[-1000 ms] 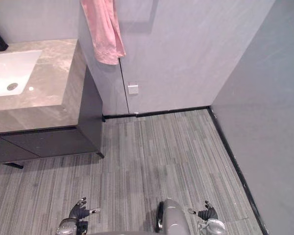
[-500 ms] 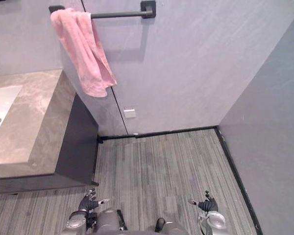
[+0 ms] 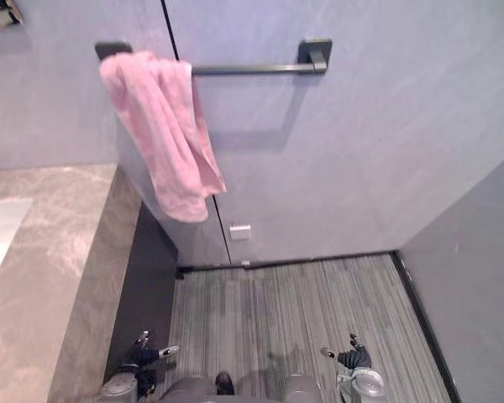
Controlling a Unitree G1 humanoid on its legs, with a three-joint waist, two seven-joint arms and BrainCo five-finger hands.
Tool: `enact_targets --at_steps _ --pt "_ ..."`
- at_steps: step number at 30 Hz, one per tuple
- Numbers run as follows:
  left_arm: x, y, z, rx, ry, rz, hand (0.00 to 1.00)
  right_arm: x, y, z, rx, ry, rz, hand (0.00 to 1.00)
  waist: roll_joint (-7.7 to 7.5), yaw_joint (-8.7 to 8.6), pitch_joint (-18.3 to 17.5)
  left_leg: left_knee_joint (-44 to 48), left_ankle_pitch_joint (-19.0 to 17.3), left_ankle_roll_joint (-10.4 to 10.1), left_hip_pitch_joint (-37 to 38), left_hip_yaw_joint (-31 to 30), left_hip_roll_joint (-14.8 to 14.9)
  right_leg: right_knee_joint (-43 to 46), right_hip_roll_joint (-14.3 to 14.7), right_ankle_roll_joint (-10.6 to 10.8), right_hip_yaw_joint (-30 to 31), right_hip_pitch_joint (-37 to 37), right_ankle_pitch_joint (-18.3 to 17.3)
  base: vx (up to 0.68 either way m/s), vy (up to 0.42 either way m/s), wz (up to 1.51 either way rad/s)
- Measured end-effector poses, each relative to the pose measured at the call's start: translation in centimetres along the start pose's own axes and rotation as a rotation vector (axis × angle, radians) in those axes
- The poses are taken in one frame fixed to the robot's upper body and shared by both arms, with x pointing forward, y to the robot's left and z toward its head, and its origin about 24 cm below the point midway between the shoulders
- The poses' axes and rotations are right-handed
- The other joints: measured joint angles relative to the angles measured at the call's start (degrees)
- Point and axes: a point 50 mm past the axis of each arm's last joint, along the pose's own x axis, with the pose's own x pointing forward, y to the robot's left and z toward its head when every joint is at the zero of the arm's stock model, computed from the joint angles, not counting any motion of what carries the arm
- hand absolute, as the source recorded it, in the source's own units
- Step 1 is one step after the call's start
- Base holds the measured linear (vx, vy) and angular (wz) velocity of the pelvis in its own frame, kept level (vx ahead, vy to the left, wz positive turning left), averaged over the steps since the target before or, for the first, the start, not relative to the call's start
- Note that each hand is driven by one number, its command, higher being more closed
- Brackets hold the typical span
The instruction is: Organize washtable
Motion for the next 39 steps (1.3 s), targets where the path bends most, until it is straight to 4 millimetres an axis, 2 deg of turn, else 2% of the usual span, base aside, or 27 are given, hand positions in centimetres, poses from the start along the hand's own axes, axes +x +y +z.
enact_targets --at_steps 1,2,3,4,5,7,9,10,11,12,14,16,18,19,20,21,24,27,31,36,39 --pt "0.1 -0.1 0.2 -0.001 -0.006 -0.002 0.0 0.0 -0.1 -0.1 -0.001 0.003 -0.002 0.0 0.15 -0.18 0.11 -0.16 0.0 -0.01 0.51 -0.76 0.35 -3.0 0.72 -0.47 -0.01 -0.94 0.37 0.41 -0.142 0.66" --pt "0.2 -0.2 0.6 -0.003 -0.015 -0.005 0.0 0.0 -0.1 -0.2 -0.001 0.005 -0.002 0.0 0.15 -0.95 0.15 -0.82 -0.09 -0.23 1.53 -2.27 1.02 -10.2 1.83 -0.97 0.48 -2.28 2.07 0.37 -0.177 0.79" --pt "0.2 -0.1 0.5 0.0 -0.015 -0.002 0.0 -0.1 -0.1 -0.4 -0.002 0.012 -0.003 0.0 -0.26 -1.6 0.1 -1.19 -0.58 -1.48 2.6 -3.74 1.29 -17.89 2.28 -0.88 1.94 -2.25 6.2 0.45 -0.218 0.87" --pt "0.2 0.1 0.5 0.003 -0.016 0.0 0.0 -0.3 -0.3 -1.1 -0.003 0.029 -0.007 0.0 -1.27 -1.92 -0.14 -1.36 -1.48 -3.37 3.39 -4.31 0.64 -22.61 2.24 -0.98 3.32 -2.05 13.09 0.39 -0.203 0.7" --pt "0.2 -0.8 0.3 -0.009 0.0 -0.018 0.0 -0.4 -1.0 -1.7 -0.006 0.057 -0.026 0.0 -0.13 -1.82 -0.23 -1.88 -3.06 -5.77 4.96 -5.83 2.06 -20.98 3.16 -3.27 2.8 -1.38 16.68 0.3 -0.156 0.36" --pt "0.0 -1.3 -0.1 -0.018 0.014 -0.03 0.0 -0.4 -1.2 -1.8 0.014 0.06 -0.036 0.0 0.49 -1.3 -0.73 -1.84 -2.62 -6.53 5.35 -6.12 3.61 -19.58 4.44 -4.33 2.21 -1.4 13.5 0.33 -0.213 0.2" --pt "0.2 -1.5 0.2 -0.02 0.006 -0.033 0.0 -0.6 -1.0 -2.3 0.036 0.075 -0.039 0.0 0.59 -1.75 -0.77 0.64 -1.78 -7.97 4.95 -6.69 5.06 -19.43 4.71 -5.11 0.06 0.26 11.47 0.29 -0.225 0.46" --pt "0.2 -1.6 0.4 -0.025 -0.003 -0.034 0.0 -0.8 -0.9 -2.8 0.039 0.088 -0.037 0.0 0.51 -1.84 -0.72 6.03 -1.88 -8.81 3.26 -6.85 6.15 -20.43 4.8 -5.49 -1.13 2.44 10.68 0.31 -0.252 0.58" --pt "0.2 -1.9 0.6 -0.036 -0.009 -0.038 0.0 -1.0 -0.8 -3.1 0.046 0.091 -0.035 0.0 0.52 -1.53 -0.66 15.91 -1.96 -10.84 -0.52 -6.71 7.92 -22.23 5.22 -5.66 -2.03 5.81 10.07 0.29 -0.231 0.45" --pt "0.2 -2.2 0.8 -0.049 -0.019 -0.043 0.0 -1.1 -0.7 -3.1 0.047 0.085 -0.035 0.0 0.39 -1.0 -0.53 21.76 -2.01 -11.1 -2.44 -6.47 9.46 -23.34 5.79 -5.9 -2.11 7.63 9.9 0.22 -0.153 0.16" --pt "-0.2 -3.0 0.3 -0.069 -0.011 -0.058 0.0 -1.1 -0.7 -2.5 0.07 0.052 -0.039 0.0 1.08 -0.1 -0.67 29.58 -2.8 -9.78 -6.34 -2.72 12.64 -25.41 6.67 -6.4 -2.39 11.55 9.54 0.17 -0.017 -0.09" --pt "-0.2 -3.4 0.5 -0.077 -0.017 -0.066 0.0 -1.0 -0.6 -1.9 0.087 0.028 -0.037 0.0 1.01 0.43 -0.7 27.25 -3.57 -8.45 -8.32 -1.09 12.71 -26.49 6.38 -6.38 -2.04 12.51 9.55 0.13 0.047 -0.08" --pt "-0.2 -3.5 0.7 -0.078 -0.021 -0.068 0.0 -0.8 -0.5 -1.4 0.094 0.011 -0.035 0.0 0.8 0.5 -0.66 17.4 -3.22 -7.99 -10.53 -1.23 10.94 -26.62 5.33 -5.44 -1.64 13.02 9.29 0.15 0.135 -0.06" --pt "-0.2 -3.6 0.6 -0.076 -0.019 -0.07 0.0 -0.8 -0.6 -1.4 0.094 0.012 -0.04 0.0 1.36 0.43 -0.89 9.85 0.68 -8.03 -10.36 -2.81 9.42 -26.14 5.13 -4.3 -1.37 12.89 8.83 0.11 0.144 -0.17" --pt "-0.2 -3.1 0.4 -0.068 -0.011 -0.061 0.0 -0.8 -0.3 -1.8 0.094 0.032 -0.03 0.0 0.58 0.69 -1.25 7.29 2.68 -8.44 -8.46 -3.12 7.6 -25.97 4.51 -3.18 0.52 12.75 8.63 0.17 0.173 -0.17" --pt "-0.2 -2.7 0.3 -0.054 -0.011 -0.054 0.0 -0.9 -0.1 -1.9 0.097 0.037 -0.026 0.0 -0.4 0.53 -1.58 4.39 3.46 -7.74 -7.1 -2.72 5.95 -27.56 3.39 -2.2 1.01 13.2 8.88 0.15 0.125 -0.17" --pt "-0.1 -1.8 -0.1 -0.033 0.006 -0.038 0.0 -1.1 -0.4 -2.4 0.097 0.051 -0.035 0.0 -1.27 0.38 -2.13 0.76 4.24 -6.76 -4.96 -1.89 3.68 -29.96 1.84 -1.09 1.36 14.87 9.56 0.16 0.123 -0.03" --pt "-0.1 -1.4 -0.2 -0.023 0.011 -0.03 0.0 -1.2 -0.3 -3.4 0.093 0.092 -0.032 0.0 -1.35 0.32 -2.43 -2.84 5.32 -6.48 -2.42 -1.86 2.06 -31.76 1.1 -0.97 1.27 16.67 9.63 0.09 0.076 0.03" --pt "0.0 -0.8 -0.2 -0.01 0.014 -0.02 0.0 -1.1 -0.3 -3.1 0.092 0.085 -0.032 0.0 -1.33 0.3 -2.49 -5.05 6.37 -6.55 -1.51 -2.1 1.62 -32.6 1.15 -0.92 1.17 17.04 9.68 0.05 0.004 0.03" --pt "-0.2 -1.4 -0.7 0.017 0.026 -0.047 0.0 -1.3 -0.7 -3.9 0.078 0.117 -0.04 0.0 -1.24 0.24 -2.7 -7.51 7.44 -6.55 0.12 -3.17 1.5 -34.09 1.54 -1.15 0.6 18.58 10.25 0.01 -0.023 0.05" --pt "-0.3 -1.4 -0.1 0.009 -0.012 -0.046 0.0 -1.2 -1.1 -3.9 0.07 0.116 -0.048 0.0 -1.25 0.16 -2.72 -7.98 7.59 -6.36 0.01 -3.75 1.4 -34.99 1.57 -1.04 0.34 18.78 11.13 -0.04 0.01 0.03"
